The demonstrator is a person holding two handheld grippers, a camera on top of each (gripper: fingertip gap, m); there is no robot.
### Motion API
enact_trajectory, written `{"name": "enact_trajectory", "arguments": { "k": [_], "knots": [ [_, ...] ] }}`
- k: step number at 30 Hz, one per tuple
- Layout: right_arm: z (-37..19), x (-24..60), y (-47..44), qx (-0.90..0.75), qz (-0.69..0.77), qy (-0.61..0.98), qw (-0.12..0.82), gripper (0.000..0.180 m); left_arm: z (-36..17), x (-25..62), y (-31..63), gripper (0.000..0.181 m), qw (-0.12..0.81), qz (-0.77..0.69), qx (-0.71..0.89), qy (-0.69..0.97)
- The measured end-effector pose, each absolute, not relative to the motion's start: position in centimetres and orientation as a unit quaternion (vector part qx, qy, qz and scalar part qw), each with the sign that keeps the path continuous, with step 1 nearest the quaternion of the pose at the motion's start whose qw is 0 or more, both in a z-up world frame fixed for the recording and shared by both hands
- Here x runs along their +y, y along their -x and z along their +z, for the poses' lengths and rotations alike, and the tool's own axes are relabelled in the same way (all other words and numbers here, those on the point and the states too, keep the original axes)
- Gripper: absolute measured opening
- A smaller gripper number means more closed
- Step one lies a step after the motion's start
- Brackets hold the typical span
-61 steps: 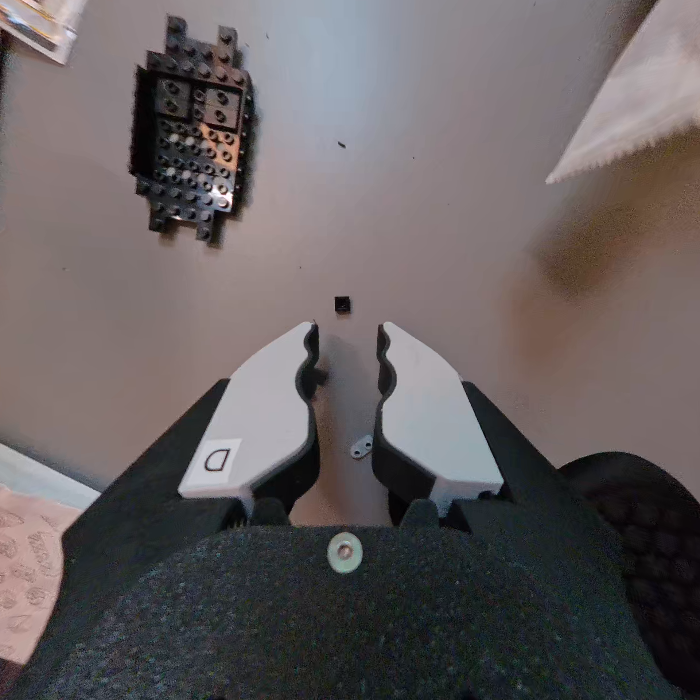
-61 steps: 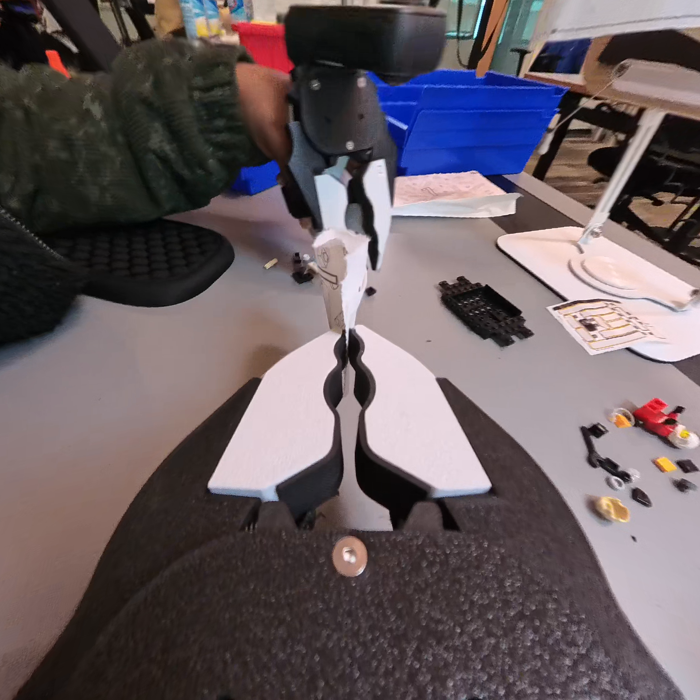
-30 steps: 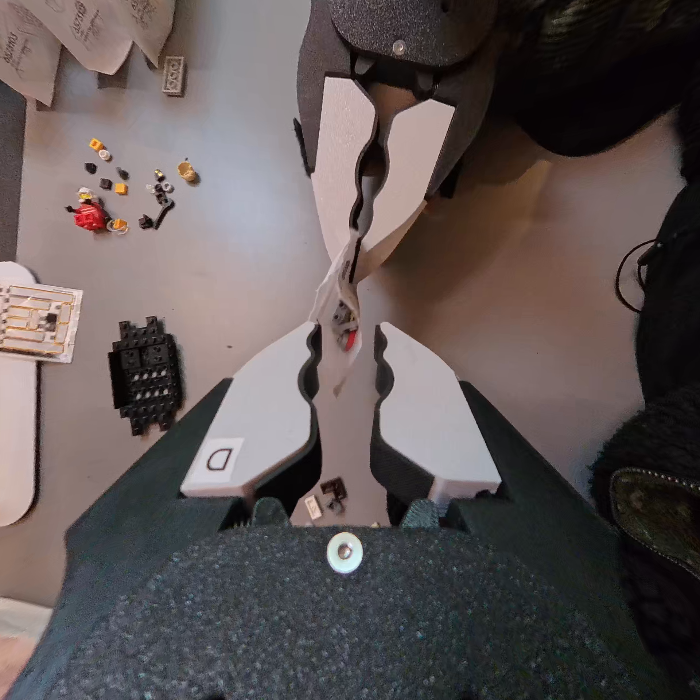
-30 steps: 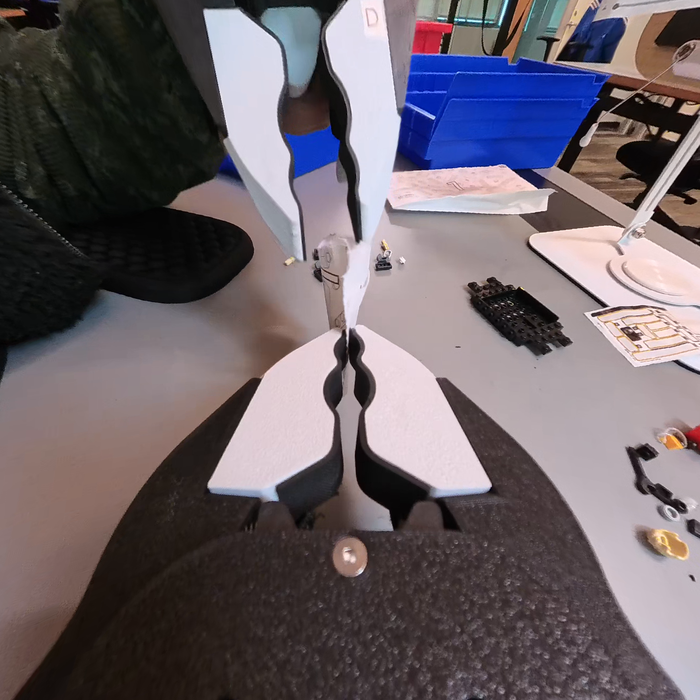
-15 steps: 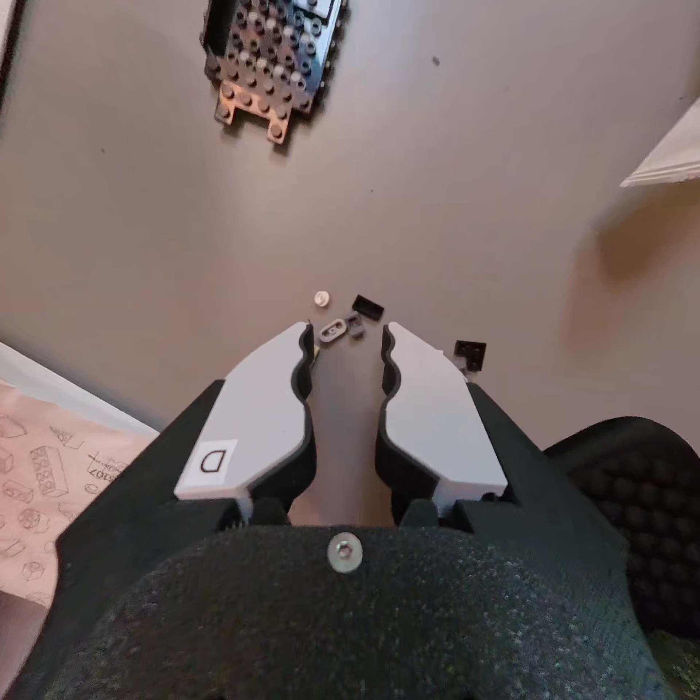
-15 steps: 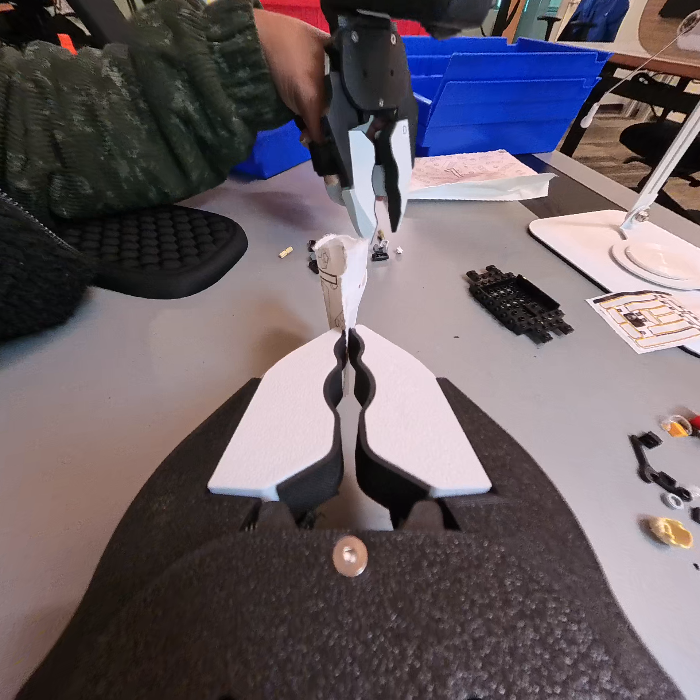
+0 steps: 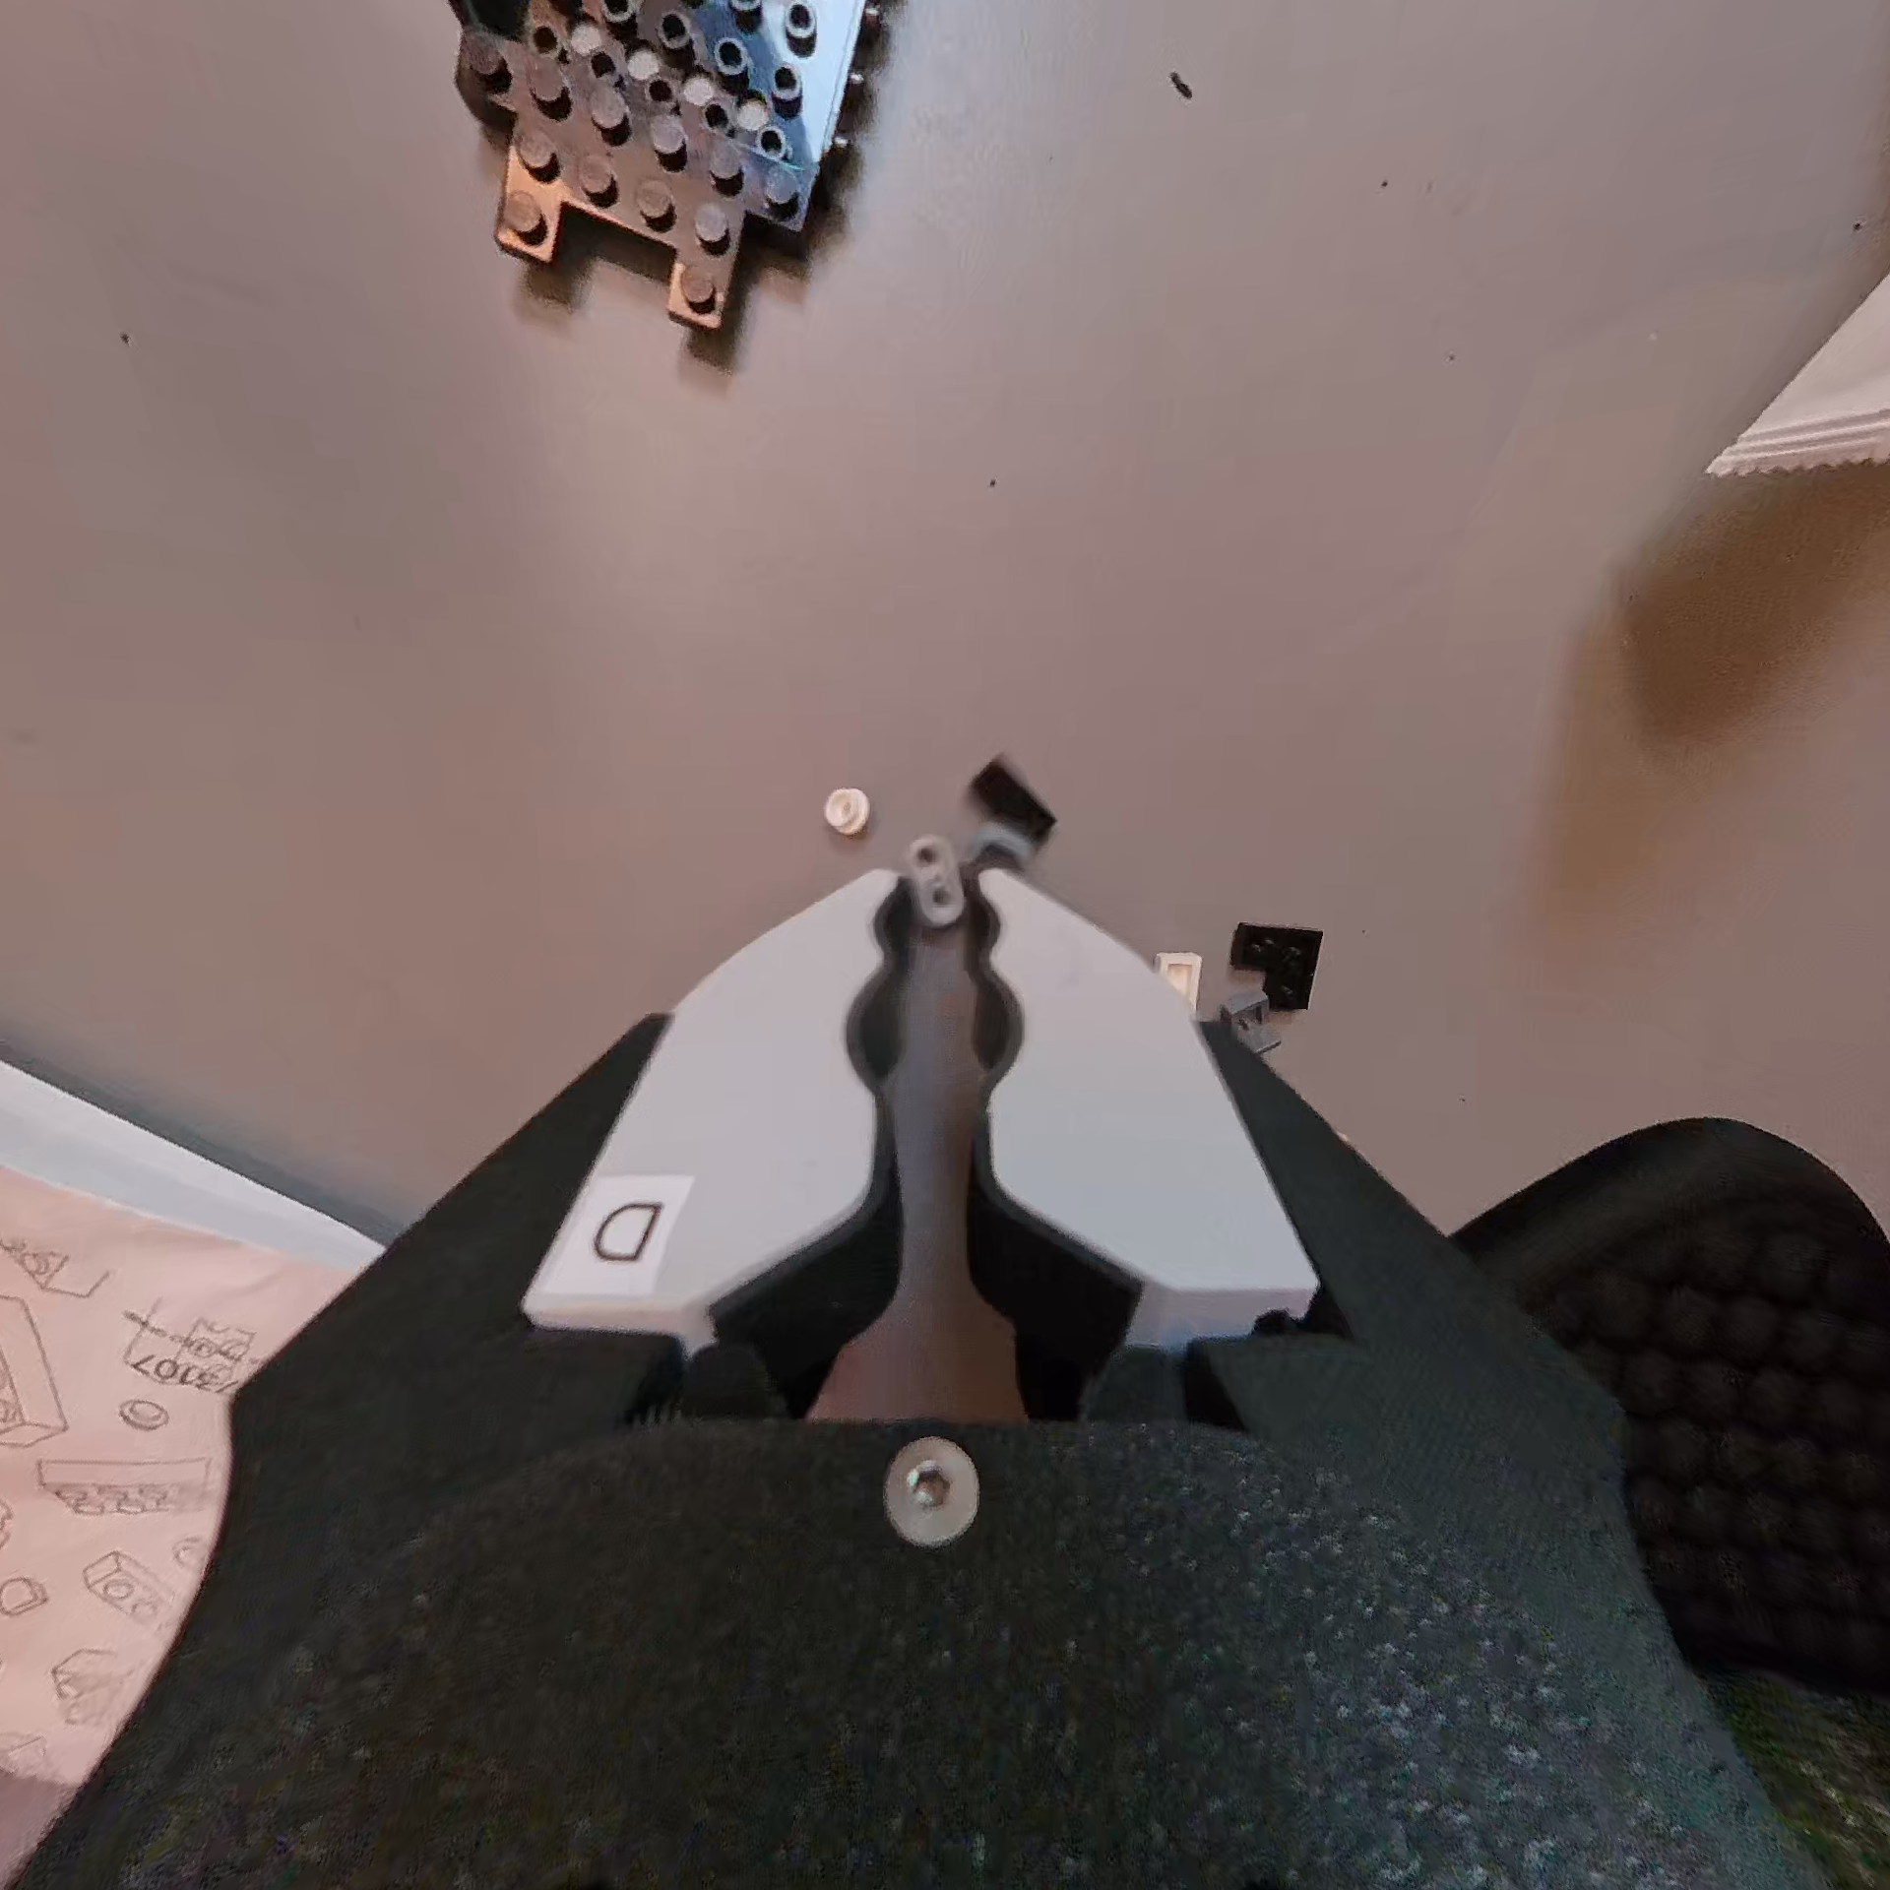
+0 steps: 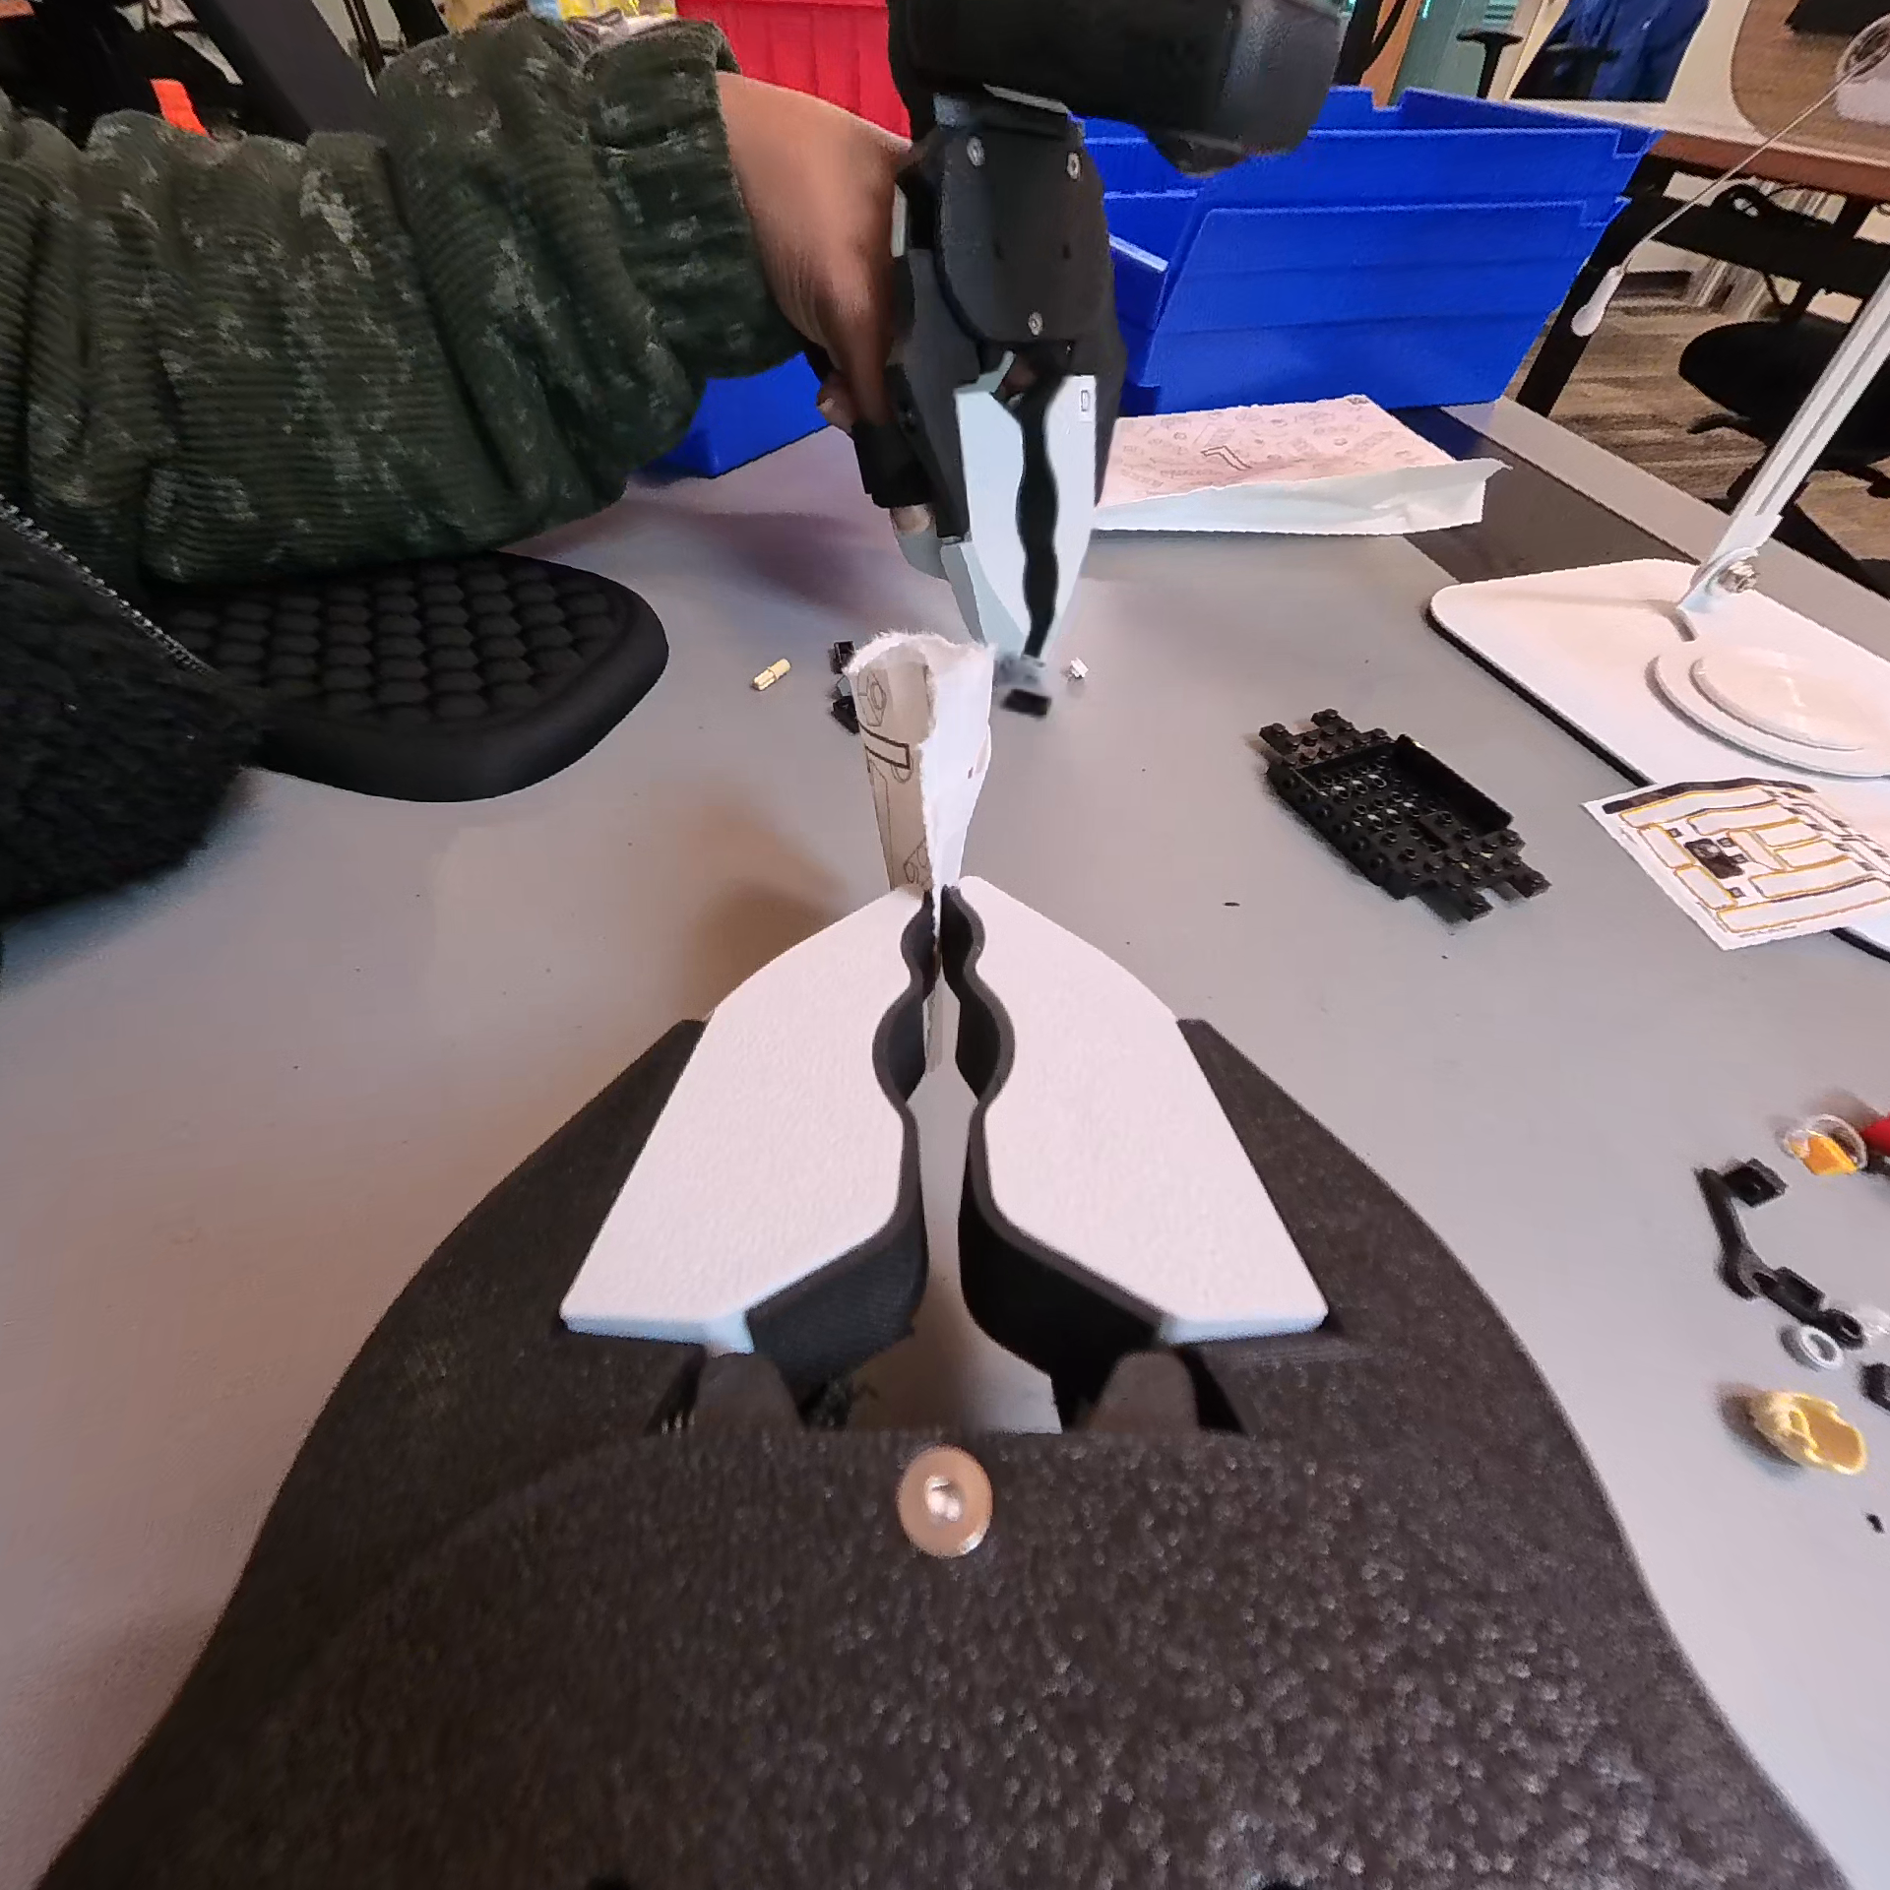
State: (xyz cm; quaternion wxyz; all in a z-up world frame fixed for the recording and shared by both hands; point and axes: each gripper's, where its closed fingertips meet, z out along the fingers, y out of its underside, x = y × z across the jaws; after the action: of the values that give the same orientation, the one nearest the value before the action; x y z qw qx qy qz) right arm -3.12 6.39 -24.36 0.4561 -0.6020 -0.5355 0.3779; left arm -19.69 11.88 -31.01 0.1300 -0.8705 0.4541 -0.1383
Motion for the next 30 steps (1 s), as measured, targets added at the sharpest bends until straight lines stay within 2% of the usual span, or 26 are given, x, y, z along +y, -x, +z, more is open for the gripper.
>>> {"name": "enact_trajectory", "arguments": {
  "k": [12,17,26,30],
  "knots": [
    [-25.4,6.4,3.5,-0.546,0.359,0.614,0.443,0.0,-21.7,6.5,8.2,0.008,0.268,-0.246,0.577,0.731],
    [-24.7,6.2,3.4,-0.542,0.369,0.604,0.453,0.0,-22.9,6.0,5.6,0.024,0.268,-0.205,0.611,0.716],
    [-24.0,6.9,2.9,-0.521,0.377,0.606,0.468,0.0,-21.1,6.0,5.8,0.025,0.315,-0.199,0.601,0.708],
    [-24.2,7.8,2.6,-0.507,0.374,0.619,0.47,0.0,-19.7,1.3,3.1,0.023,0.306,-0.25,0.656,0.643]
  ]
}}
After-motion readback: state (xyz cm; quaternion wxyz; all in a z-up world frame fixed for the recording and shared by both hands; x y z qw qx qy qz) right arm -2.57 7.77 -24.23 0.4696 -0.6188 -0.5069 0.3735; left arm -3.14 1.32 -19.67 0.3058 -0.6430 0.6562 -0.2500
